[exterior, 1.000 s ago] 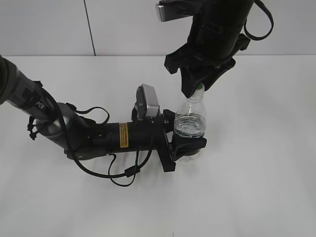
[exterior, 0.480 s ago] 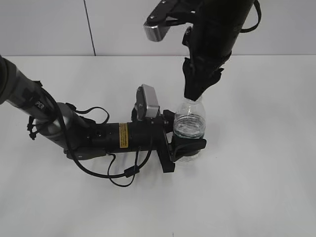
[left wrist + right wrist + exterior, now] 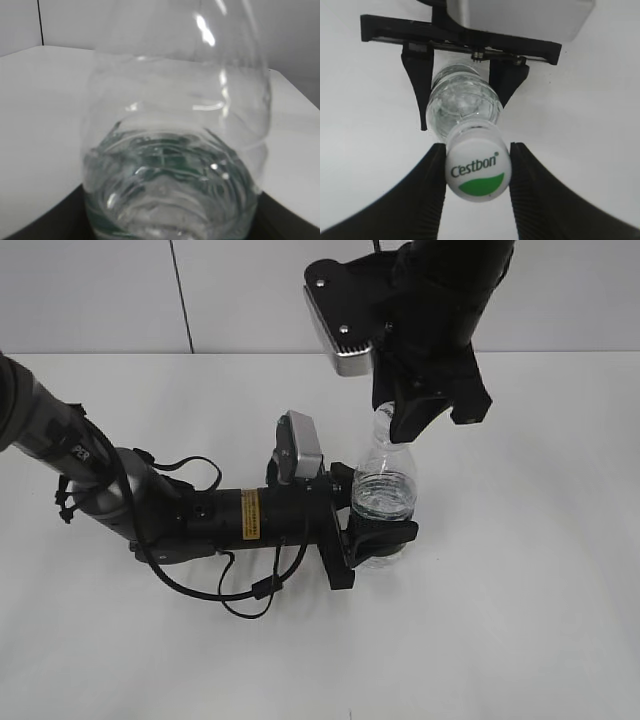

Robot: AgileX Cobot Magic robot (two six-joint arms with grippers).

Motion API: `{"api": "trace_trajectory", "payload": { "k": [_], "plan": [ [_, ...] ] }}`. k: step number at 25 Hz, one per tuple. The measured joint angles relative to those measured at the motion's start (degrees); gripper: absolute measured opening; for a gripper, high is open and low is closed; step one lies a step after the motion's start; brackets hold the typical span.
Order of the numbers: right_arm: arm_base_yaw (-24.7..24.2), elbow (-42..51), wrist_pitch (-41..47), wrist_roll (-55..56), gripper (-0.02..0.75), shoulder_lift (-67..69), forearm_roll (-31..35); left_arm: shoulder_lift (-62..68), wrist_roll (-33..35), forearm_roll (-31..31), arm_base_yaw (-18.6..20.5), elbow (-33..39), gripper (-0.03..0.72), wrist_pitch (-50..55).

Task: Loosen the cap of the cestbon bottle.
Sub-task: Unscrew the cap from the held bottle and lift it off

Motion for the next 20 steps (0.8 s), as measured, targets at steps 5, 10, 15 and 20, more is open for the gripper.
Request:
{"api": "trace_trajectory", "payload": {
  "k": [5,10,15,20],
  "plan": [
    [0.0,0.0,0.0,-5.45,0.297,-0.17,-1.53,0.0,-0.16,-0.09,0.0,0.0,0.405,0.0],
    [0.0,0.0,0.0,-6.28,0.296,-0.38,-1.72,0.0,-0.18,-0.09,0.0,0.0,0.405,0.05],
    [0.0,0.0,-0.09,-8.06,0.296,-2.8,-1.73,0.0,-0.12,0.36,0.0,0.0,0.405,0.0],
    [0.0,0.0,-0.04,-7.15,0.296,-7.75,1.05,0.0,-0.12,0.54,0.0,0.0,0.405,-0.06]
  ]
}}
